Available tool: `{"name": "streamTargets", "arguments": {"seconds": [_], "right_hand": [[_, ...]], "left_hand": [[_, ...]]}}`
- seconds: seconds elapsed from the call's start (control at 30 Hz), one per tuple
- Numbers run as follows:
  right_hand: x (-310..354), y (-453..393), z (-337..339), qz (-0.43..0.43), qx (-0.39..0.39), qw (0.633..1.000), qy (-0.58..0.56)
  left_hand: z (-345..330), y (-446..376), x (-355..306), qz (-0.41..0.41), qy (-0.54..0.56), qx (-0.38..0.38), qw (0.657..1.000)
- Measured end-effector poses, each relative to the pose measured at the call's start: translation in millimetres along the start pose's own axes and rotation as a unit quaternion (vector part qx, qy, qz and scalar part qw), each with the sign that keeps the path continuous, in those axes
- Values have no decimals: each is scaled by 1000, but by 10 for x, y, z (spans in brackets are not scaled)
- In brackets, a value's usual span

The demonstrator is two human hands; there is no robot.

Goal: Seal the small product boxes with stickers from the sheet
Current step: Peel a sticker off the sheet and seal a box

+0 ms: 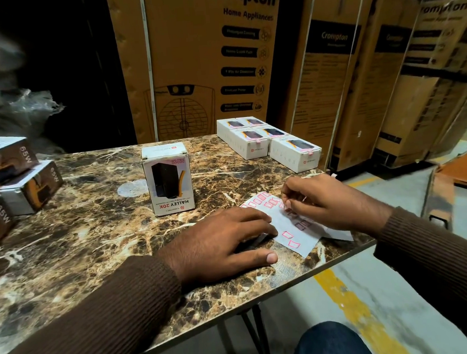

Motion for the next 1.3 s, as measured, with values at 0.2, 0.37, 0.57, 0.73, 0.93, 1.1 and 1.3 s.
{"name": "streamTargets", "arguments": {"seconds": [0.2, 0.37, 0.57, 0.73, 0.93, 1.1, 1.3], "right_hand": [[18, 2, 7, -20, -13, 1000, 12], [32, -27, 22, -51, -7, 998, 19], [115, -21, 54, -54, -3, 998, 45], [326, -83, 176, -38, -39, 994, 99], [845, -421, 287, 37, -161, 985, 42], [1330, -811, 467, 92, -262, 961, 3], [1509, -1242, 426, 93, -249, 964, 13]], "left_hand": [[3, 10, 7, 1, 4, -9, 1000], [7, 33, 48, 8, 57, -22, 998], [207, 113, 95, 10, 52, -100, 994], [718, 463, 440, 56, -22, -303, 951], [992, 964, 943, 203, -5, -399, 894], [866, 909, 1079, 221, 79, -368, 900], [835, 921, 1146, 221, 113, -388, 888]]}}
Point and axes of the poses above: each hand's wrist, its own y-axis away from the middle knuckle, its own z-axis out of the back of the hand, x = y × z, the point moved 5 cm from there along -y, towards the middle knuckle, and after that the axes turned 11 degrees about x, right-handed, at the moved point
